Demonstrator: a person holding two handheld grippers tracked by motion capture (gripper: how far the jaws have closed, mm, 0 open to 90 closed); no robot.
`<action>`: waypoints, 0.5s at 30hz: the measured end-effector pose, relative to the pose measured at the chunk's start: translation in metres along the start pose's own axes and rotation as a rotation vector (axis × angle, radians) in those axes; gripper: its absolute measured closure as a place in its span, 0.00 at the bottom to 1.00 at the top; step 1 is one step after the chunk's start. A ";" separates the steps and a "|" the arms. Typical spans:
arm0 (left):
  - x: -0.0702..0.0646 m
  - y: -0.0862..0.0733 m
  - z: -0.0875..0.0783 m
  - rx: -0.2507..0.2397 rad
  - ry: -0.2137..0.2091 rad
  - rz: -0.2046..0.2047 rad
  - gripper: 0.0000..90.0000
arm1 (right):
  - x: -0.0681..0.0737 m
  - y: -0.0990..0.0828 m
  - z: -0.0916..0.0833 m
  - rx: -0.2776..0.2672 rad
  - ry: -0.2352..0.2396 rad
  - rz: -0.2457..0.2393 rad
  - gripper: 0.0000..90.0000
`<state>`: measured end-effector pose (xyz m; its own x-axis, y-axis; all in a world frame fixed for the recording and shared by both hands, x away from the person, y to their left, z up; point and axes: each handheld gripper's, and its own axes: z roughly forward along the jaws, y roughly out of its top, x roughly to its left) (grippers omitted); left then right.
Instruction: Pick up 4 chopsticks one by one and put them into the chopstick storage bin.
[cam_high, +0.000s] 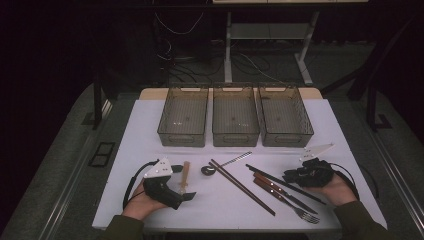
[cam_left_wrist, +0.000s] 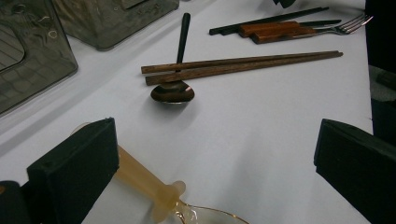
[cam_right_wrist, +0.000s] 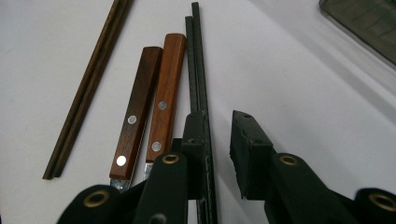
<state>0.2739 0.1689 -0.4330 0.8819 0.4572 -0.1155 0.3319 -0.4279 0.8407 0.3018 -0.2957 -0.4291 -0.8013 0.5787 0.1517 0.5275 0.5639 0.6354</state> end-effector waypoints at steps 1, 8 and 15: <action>0.000 0.000 0.000 0.001 0.000 0.000 0.00 | 0.000 0.000 0.000 0.005 -0.001 0.001 0.85; 0.000 0.000 0.001 0.008 -0.004 -0.001 0.00 | 0.001 -0.001 0.006 0.024 0.002 -0.017 0.91; -0.001 0.000 0.001 0.009 -0.006 -0.003 0.00 | 0.002 -0.001 0.009 0.037 0.008 -0.036 0.92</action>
<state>0.2735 0.1677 -0.4337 0.8828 0.4540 -0.1206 0.3371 -0.4334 0.8358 0.3027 -0.2898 -0.4364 -0.8220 0.5531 0.1354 0.5085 0.6060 0.6117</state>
